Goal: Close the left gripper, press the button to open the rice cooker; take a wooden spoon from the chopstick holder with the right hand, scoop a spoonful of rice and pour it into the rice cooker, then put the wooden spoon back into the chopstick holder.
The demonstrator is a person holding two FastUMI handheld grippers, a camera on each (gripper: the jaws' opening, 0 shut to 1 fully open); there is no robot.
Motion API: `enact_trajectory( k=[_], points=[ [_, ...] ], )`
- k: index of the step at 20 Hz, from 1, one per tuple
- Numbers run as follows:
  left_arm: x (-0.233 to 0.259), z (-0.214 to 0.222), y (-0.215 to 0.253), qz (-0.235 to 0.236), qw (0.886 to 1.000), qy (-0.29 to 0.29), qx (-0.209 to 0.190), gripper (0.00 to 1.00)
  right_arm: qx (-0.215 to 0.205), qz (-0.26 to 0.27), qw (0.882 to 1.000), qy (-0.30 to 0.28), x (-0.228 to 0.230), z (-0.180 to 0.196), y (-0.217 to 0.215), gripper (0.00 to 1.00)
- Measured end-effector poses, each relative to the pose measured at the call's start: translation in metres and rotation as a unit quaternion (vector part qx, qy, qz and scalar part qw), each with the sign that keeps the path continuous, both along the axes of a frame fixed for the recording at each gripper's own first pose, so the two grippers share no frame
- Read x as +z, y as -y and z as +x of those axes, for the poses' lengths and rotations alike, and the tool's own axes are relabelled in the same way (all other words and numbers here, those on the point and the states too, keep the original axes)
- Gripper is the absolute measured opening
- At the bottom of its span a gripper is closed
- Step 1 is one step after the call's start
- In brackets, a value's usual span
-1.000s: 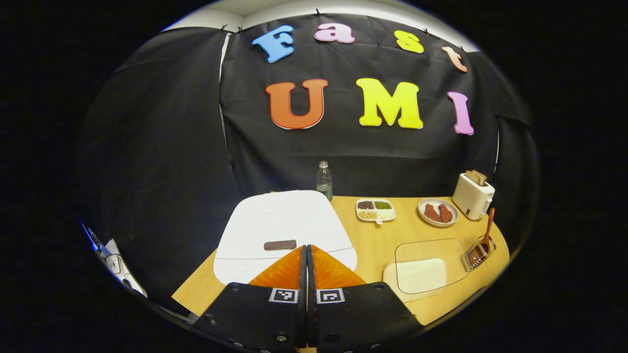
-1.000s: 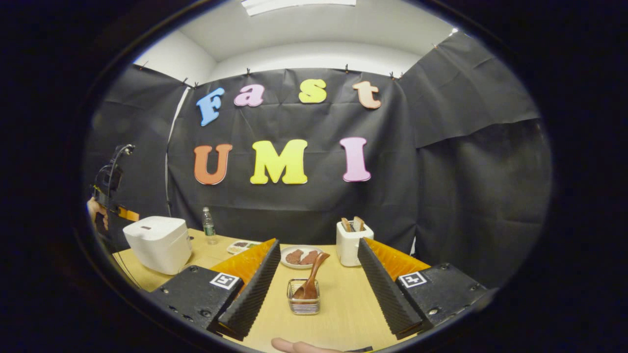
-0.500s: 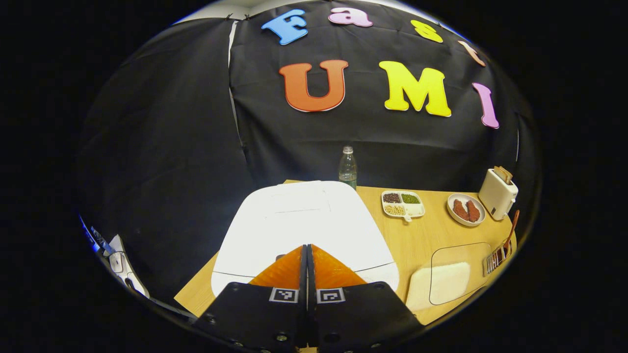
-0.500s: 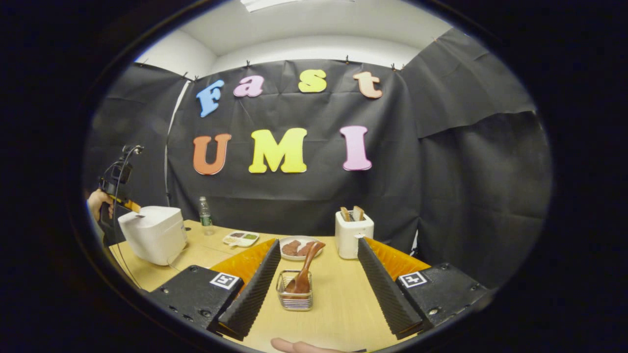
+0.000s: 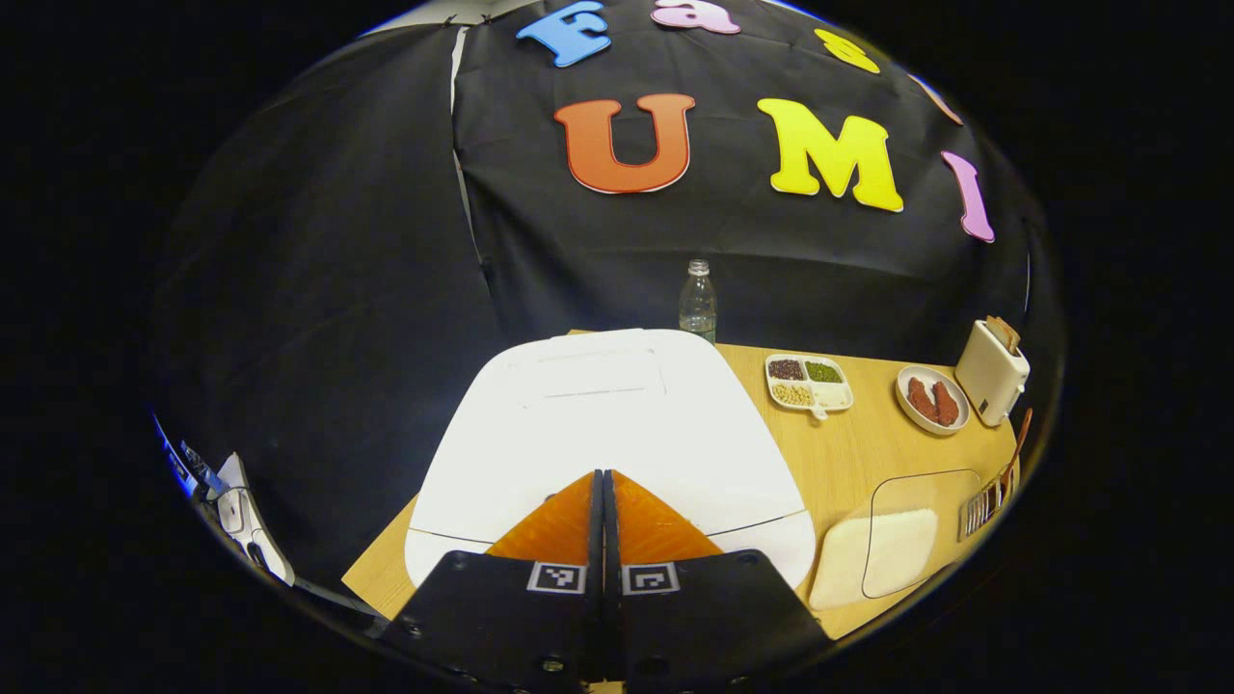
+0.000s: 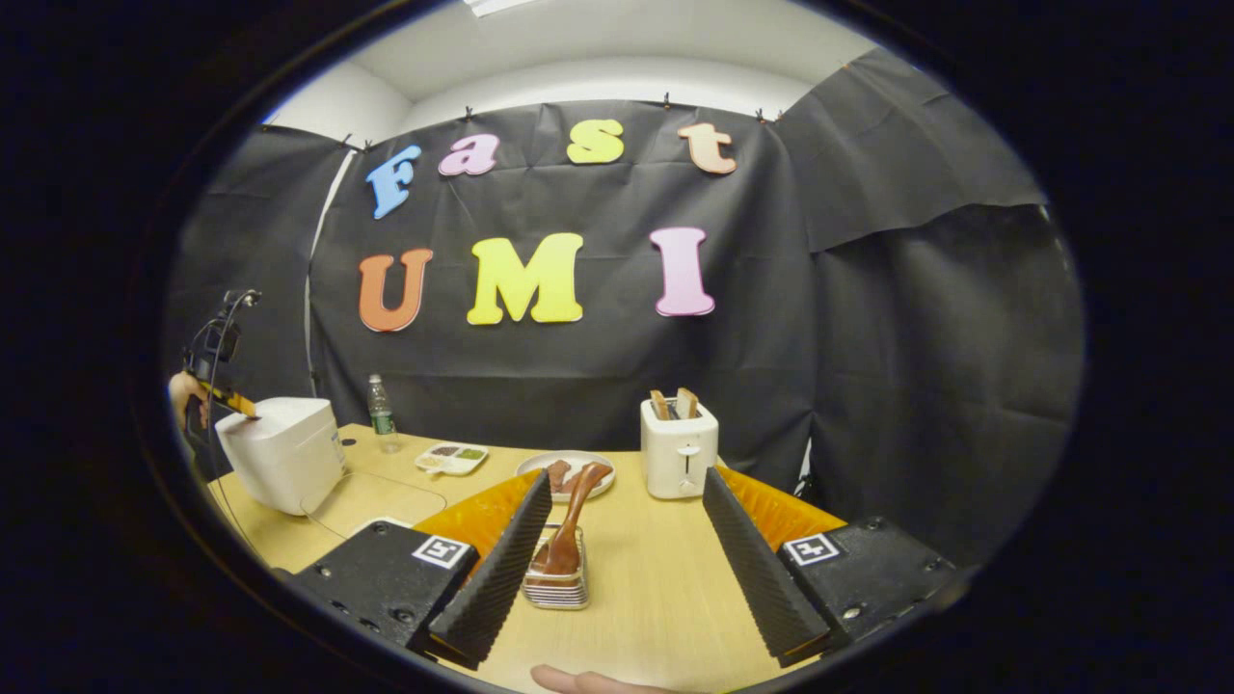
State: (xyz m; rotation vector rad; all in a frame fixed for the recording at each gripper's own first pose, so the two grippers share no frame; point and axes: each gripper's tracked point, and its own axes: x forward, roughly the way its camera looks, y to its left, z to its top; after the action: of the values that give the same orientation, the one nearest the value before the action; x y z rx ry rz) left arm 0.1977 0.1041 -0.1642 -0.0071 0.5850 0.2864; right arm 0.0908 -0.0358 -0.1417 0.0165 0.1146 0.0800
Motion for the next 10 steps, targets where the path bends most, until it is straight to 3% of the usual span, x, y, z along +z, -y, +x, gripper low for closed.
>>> enact_trajectory(
  k=[1,2,10],
  points=[
    [0.002,0.003,-0.001,0.001,1.000,0.004,0.000,0.00,-0.001,0.002,1.000,0.001,0.003,0.003,0.002,0.96],
    [-0.002,0.001,-0.001,-0.002,1.000,-0.002,0.000,0.01,-0.001,0.003,1.000,0.001,0.004,0.005,0.002,1.00],
    [0.018,0.005,0.001,-0.047,0.999,0.011,0.013,0.00,-0.001,-0.005,1.000,-0.008,0.019,0.026,0.002,1.00]
  ],
)
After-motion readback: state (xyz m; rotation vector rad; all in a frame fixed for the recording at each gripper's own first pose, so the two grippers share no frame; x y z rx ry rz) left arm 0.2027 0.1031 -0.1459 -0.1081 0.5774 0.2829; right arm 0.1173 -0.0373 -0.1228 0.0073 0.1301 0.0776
